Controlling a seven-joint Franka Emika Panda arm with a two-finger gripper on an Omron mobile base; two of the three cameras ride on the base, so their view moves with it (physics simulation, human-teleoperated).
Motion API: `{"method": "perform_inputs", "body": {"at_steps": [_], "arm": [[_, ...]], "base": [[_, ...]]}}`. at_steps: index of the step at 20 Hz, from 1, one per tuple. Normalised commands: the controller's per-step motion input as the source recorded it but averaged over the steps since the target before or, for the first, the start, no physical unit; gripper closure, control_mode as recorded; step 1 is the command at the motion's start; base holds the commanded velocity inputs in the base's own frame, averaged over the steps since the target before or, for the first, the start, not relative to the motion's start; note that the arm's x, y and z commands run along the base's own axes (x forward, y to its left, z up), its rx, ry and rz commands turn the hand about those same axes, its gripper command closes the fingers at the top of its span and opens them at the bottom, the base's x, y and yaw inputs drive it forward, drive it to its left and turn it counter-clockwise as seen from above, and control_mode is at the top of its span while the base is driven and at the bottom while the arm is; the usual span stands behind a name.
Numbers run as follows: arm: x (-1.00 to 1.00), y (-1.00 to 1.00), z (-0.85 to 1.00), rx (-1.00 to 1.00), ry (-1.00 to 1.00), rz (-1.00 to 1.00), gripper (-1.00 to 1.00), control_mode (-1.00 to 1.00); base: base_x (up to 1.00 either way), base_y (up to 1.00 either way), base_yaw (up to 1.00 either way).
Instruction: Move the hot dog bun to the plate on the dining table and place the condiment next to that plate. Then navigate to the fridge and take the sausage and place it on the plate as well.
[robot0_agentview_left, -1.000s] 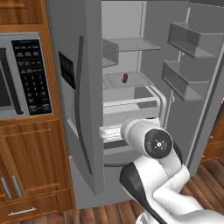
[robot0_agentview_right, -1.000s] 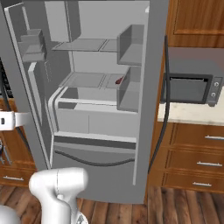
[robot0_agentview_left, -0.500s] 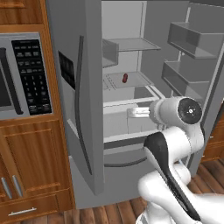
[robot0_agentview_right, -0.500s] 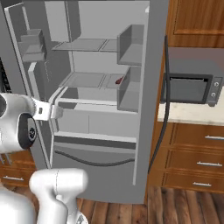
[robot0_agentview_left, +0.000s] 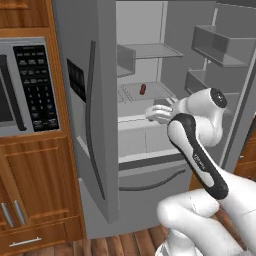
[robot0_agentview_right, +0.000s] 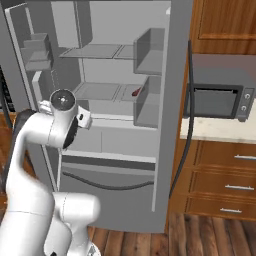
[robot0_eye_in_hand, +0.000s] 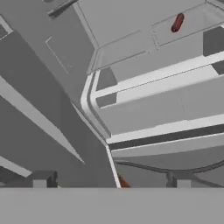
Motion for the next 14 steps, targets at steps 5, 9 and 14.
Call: {"method": "perform_inputs", "body": {"at_steps": [5,9,14], "arm": [[0.71,0.33,-0.27,0.2,0.12,0.18,-1.0,-1.0],[0.5,0.71,-0.32,0.11,0.08,0.16,-1.0,-1.0],[0.49,0.81,-0.27,0.05,0.08,0.13,-1.0,-1.0]], "base": [[0.0,0.0,0.0],[0.0,0.0,0.0],[0.0,0.0,0.0]]}}
